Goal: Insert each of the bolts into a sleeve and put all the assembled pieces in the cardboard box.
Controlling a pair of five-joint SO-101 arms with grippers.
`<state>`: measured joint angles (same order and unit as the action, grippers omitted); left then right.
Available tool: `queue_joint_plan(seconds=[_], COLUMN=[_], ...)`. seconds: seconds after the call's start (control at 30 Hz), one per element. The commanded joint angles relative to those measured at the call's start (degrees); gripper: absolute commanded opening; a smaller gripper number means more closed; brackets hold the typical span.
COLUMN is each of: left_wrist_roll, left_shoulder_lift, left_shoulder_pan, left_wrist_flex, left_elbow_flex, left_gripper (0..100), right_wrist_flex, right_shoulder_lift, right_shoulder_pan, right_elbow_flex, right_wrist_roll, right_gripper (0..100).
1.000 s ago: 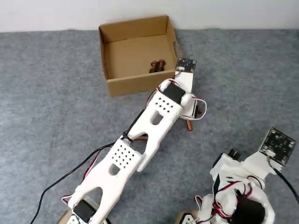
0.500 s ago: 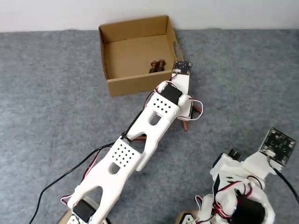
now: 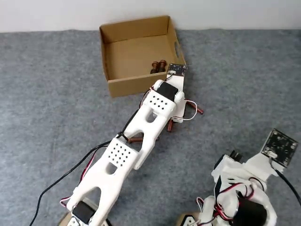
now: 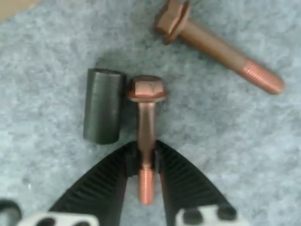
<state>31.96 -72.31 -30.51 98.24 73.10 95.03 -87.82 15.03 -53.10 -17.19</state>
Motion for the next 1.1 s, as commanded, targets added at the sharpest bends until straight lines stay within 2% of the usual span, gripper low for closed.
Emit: queue_joint_plan(seconds=[0.0, 0.07, 0.23, 0.33, 0.47, 0.67, 0.77, 1.07], left_wrist_roll=[-2.2, -3.25, -3.16, -3.25, -3.16, 0.0, 0.0, -0.26], left_shoulder_lift=[5.54, 9.49, 22.59, 28.31, 29.1, 29.01, 29.01, 28.75], left_shoulder_pan=[1.32, 0.0, -2.99, -3.96, -3.34, -1.85, -1.41, -1.41], left_wrist_flex=[2.55, 2.55, 2.2, 2.02, 1.76, 1.32, -0.7, -9.05], left_elbow_flex=[-12.09, -20.7, -41.27, -47.43, -48.22, -48.22, -48.22, -48.4], left_gripper=[4, 0, 0, 0, 6, 31, 31, 22], right_wrist_flex=[-1.19, -1.1, -1.1, -1.1, -1.1, -1.1, -1.1, -1.1], right_shoulder_lift=[-0.13, -0.13, -0.13, -0.13, -0.13, -0.13, -0.13, -0.13], right_shoulder_pan=[0.22, 0.22, 0.22, 0.22, 0.13, 0.13, 0.13, 0.13], right_elbow_flex=[0.35, 0.35, 0.35, 0.35, 0.35, 0.35, 0.35, 0.35], right_wrist_roll=[-0.7, -0.7, -0.7, -0.7, -0.7, -0.62, -0.62, -0.53], right_gripper=[0.8, 0.8, 0.8, 0.8, 0.8, 0.8, 0.8, 0.8])
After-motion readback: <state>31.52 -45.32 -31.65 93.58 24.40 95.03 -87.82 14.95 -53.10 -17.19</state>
